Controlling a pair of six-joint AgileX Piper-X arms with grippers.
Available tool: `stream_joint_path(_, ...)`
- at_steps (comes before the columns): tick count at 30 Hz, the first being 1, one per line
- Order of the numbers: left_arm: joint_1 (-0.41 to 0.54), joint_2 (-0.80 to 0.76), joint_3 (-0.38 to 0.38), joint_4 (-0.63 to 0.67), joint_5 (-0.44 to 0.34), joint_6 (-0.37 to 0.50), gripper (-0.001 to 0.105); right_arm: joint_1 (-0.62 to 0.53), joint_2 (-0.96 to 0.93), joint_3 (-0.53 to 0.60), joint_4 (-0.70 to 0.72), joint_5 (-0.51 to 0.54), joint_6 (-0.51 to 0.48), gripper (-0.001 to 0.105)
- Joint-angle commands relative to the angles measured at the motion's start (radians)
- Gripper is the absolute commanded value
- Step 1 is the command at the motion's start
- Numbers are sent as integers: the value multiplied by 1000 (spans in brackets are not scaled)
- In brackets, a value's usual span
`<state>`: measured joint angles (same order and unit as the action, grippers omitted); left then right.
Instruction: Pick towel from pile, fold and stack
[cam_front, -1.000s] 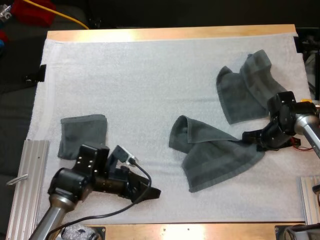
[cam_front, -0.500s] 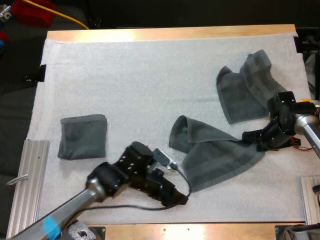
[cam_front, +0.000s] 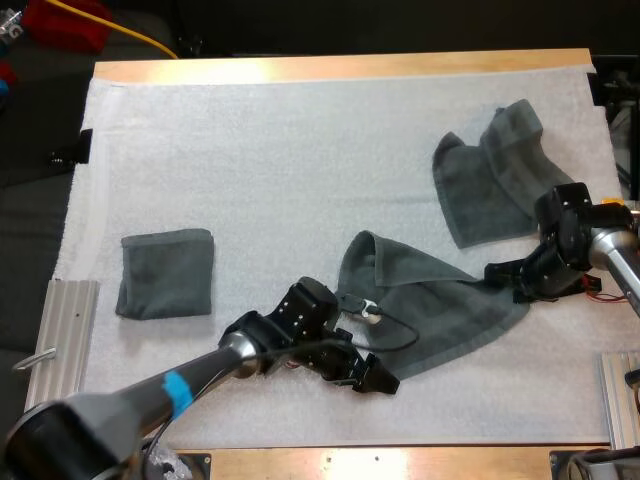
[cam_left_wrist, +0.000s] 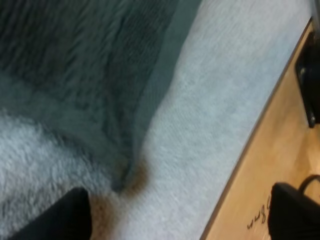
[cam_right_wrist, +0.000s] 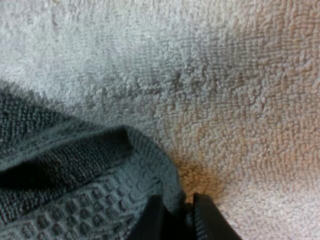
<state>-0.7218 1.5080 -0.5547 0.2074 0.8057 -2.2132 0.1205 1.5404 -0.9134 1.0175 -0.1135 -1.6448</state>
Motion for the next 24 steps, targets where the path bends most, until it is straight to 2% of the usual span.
stream_joint_path(1,-3,18,-15,-22,19,-11,70,-1,-7,0,16,-2,-5,1)
stream_joint_path(11,-3,102,-132,-26,50,-20,70,-1,-7,0,16,-25,-5,1)
stream_joint_path(16,-3,118,-140,-18,72,-26,69,-1,-8,0,16,-25,-5,1)
stream_joint_path(24,-5,118,-140,73,91,-26,69,-1,-8,0,9,-25,-5,1)
